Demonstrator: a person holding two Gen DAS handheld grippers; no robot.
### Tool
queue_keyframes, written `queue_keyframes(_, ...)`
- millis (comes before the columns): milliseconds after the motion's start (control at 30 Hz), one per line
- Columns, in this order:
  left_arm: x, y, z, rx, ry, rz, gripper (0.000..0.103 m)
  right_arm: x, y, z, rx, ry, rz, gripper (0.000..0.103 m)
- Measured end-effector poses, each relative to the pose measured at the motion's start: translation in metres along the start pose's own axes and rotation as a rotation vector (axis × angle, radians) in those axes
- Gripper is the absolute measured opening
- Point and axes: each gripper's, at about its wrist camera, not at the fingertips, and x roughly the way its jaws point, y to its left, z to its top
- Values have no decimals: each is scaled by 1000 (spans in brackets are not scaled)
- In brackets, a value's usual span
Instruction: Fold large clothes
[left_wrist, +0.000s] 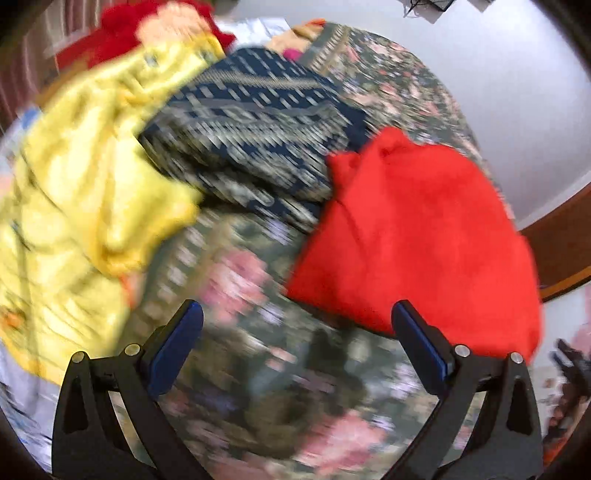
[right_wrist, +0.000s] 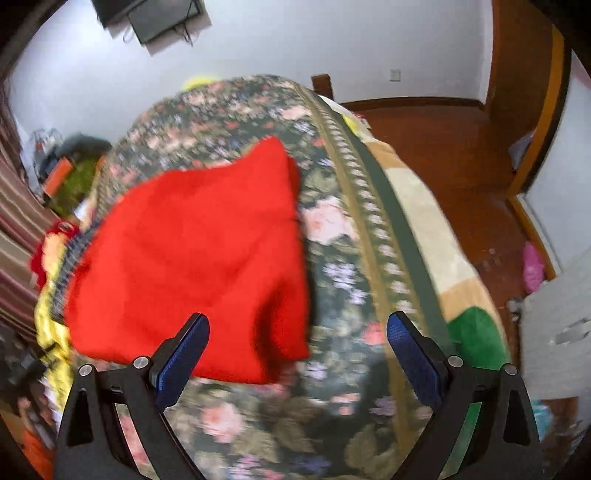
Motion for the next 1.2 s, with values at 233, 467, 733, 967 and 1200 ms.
queue_keyframes(233, 42, -17, -12, -147, 133, -182, 103, 15, 34, -2, -40, 49, 41, 96)
queue_keyframes(467, 75, -38, 4, -247, 124, -282, 103, 39, 46, -6, -59, 100, 60, 96)
queue_keyframes(733, 113, -54, 45, -263, 36, -310, 93, 51, 65, -7, -112, 119, 59, 96)
queue_keyframes(967, 102, -55, 51, -255, -34, -264, 18, 45, 95, -6, -212, 96, 24, 96)
queue_keyframes(1200, 38, -61, 49, -142, -157, -284, 11, 39, 153, -8, -332, 66, 66, 96)
